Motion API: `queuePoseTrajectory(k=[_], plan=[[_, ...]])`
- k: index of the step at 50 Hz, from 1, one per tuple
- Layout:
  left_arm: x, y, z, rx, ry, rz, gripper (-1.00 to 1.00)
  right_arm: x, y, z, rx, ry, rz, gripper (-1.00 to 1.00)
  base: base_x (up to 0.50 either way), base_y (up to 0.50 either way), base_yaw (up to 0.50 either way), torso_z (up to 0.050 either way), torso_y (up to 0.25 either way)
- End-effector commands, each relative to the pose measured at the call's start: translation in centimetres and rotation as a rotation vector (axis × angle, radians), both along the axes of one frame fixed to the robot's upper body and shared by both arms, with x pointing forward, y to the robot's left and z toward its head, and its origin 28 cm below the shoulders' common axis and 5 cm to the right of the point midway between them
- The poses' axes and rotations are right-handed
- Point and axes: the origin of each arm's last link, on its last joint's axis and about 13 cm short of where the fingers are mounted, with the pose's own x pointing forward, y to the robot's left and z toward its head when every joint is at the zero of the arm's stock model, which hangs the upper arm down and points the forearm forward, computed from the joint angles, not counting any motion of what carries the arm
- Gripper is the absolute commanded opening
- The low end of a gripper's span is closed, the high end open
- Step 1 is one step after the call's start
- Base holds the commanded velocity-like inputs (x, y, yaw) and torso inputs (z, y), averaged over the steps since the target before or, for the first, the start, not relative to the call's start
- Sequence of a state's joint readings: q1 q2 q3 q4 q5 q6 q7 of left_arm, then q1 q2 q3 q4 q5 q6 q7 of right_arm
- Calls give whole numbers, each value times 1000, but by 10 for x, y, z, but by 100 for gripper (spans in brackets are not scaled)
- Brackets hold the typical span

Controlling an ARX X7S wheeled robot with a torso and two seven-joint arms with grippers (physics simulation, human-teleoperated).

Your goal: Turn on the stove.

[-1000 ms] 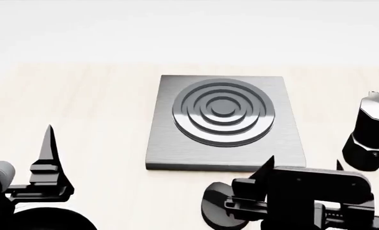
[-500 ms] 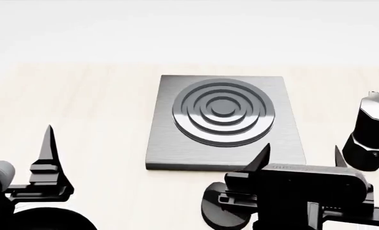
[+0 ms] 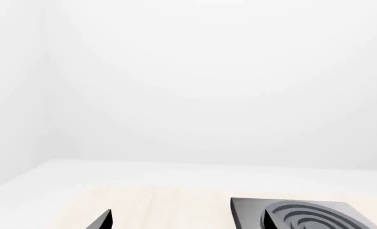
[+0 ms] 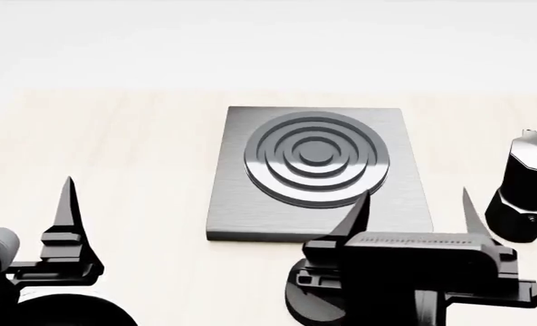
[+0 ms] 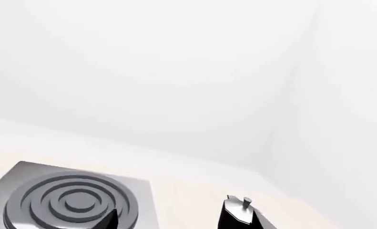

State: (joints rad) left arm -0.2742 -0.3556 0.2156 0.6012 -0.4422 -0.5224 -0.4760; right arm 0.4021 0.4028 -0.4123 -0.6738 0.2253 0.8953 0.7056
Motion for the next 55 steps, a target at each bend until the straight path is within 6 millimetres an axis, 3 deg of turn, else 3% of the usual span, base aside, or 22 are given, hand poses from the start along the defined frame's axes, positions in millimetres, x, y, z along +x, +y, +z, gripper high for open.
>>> queuePoseTrajectory(k=[1,55], plan=[[0,0,0,0,-1,-1,100,-2,1,1,-30,-29,17,100,0,0,0,0,0],[0,-2,1,3,-7,-4,100,-4,9,10,-74,-117,80,100,0,0,0,0,0]])
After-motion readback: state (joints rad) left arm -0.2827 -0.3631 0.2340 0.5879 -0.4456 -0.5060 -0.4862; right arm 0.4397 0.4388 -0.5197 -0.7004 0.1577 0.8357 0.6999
